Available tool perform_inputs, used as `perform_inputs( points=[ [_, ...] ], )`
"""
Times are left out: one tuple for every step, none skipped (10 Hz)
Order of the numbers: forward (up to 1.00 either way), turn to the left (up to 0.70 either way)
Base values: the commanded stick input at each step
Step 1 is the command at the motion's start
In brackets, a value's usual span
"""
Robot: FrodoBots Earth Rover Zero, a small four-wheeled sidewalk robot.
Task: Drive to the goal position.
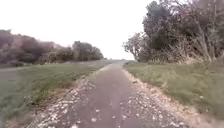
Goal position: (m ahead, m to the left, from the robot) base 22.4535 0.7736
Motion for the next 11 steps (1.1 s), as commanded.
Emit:
perform_inputs(
  points=[
    [0.7, 0.0],
    [0.7, 0.0],
    [0.7, 0.0],
    [0.7, 0.0],
    [0.7, 0.0],
    [0.7, 0.0],
    [0.52, 0.0],
    [0.2, 0.0],
    [0.12, 0.0],
    [0.46, 0.0],
    [0.7, 0.0]
  ],
)
